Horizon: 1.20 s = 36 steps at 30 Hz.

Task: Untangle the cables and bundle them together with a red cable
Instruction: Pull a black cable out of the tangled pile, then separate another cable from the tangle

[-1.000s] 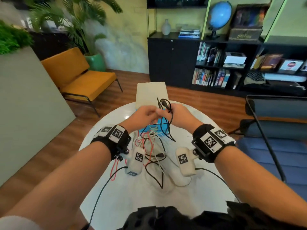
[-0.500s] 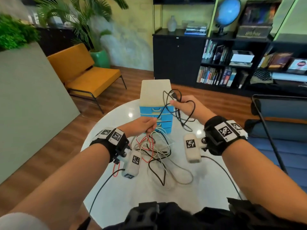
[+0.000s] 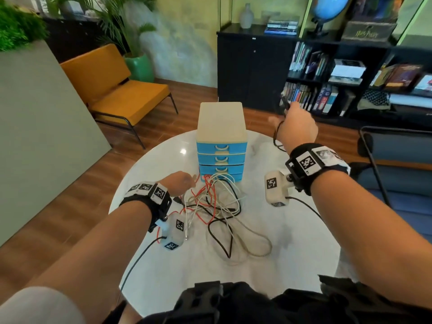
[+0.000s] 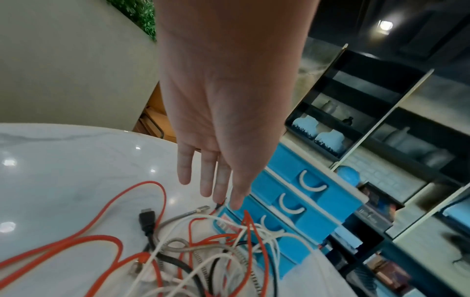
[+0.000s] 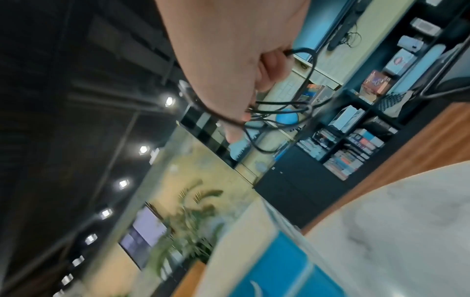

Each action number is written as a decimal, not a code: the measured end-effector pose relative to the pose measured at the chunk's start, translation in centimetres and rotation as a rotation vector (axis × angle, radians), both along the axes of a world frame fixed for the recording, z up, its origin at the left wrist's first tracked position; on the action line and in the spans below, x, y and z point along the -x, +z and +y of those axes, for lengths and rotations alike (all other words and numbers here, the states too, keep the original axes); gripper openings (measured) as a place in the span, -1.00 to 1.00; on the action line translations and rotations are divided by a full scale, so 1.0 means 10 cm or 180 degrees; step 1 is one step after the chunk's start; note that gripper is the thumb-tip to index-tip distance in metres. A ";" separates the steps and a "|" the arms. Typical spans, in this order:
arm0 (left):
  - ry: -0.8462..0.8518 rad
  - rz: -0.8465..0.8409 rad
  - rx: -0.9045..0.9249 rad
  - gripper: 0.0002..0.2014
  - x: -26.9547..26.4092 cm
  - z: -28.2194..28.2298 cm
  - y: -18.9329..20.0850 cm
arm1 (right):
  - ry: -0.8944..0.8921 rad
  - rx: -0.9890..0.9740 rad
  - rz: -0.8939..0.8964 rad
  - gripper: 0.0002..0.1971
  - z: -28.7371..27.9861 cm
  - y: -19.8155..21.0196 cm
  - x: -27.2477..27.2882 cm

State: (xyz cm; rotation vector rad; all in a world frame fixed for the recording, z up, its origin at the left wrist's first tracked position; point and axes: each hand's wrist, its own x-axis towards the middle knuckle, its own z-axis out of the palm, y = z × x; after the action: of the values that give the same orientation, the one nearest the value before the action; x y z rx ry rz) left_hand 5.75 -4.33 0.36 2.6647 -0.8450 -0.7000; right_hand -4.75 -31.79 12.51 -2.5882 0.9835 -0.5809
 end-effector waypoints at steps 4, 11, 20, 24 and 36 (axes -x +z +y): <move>-0.0117 -0.0026 -0.0449 -0.74 0.01 0.08 -0.18 | 0.0211 -0.0384 0.1478 -0.18 -0.01 -0.54 0.00; -0.0587 0.0174 -0.0950 -0.75 0.09 0.04 -0.43 | 0.0617 -0.0398 0.2581 -0.55 -0.04 -0.94 0.13; -0.0631 0.0131 -0.1155 -0.68 0.13 -0.19 -0.63 | 0.0810 -0.0458 0.2144 -0.68 0.07 -0.82 -0.09; -0.0500 0.0333 -0.0861 -0.72 0.08 -0.28 -0.38 | 0.0699 0.0052 0.2284 -0.70 0.18 -0.68 -0.10; 0.0462 0.1641 0.1868 -0.77 0.06 -0.44 0.63 | 0.1057 -0.0457 0.1336 -0.62 0.21 -0.71 -0.05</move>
State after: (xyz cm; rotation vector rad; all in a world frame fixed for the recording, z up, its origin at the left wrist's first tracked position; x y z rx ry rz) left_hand 5.13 -8.74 6.62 1.8821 -0.5868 -0.8818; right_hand -4.21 -29.73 5.40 -2.7092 0.6482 0.1190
